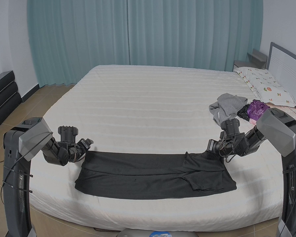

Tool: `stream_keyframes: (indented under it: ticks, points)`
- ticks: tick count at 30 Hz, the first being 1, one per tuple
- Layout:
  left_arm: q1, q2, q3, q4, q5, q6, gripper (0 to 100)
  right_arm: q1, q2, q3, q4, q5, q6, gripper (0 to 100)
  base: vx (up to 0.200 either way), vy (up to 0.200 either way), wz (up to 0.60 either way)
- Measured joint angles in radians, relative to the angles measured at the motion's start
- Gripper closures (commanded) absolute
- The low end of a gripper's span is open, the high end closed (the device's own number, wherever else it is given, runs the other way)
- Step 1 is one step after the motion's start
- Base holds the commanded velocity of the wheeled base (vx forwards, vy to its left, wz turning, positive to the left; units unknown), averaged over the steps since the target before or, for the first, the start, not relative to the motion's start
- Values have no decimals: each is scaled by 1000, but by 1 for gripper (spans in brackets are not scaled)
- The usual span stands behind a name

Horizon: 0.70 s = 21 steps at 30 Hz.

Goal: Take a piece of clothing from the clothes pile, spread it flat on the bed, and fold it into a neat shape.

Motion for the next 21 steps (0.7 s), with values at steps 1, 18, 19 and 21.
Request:
stream_keyframes:
  ticks: [1, 18, 19, 21]
  points:
    - [0, 0, 0, 0, 0, 0, 0, -3, -1, 0, -3, 0, 0, 100, 0, 0, 0]
    - [1, -18, 20, 5, -14, -4, 0, -14, -6, 6, -11, 2, 3, 0, 0, 0, 0]
    - [3, -23, 26, 5, -18, -4, 0, -14, -10, 11, -11, 3, 6, 0, 0, 0, 0]
    - [6, -34, 42, 6, -29, -4, 0, -16, -24, 28, -12, 6, 20, 0, 0, 0, 0]
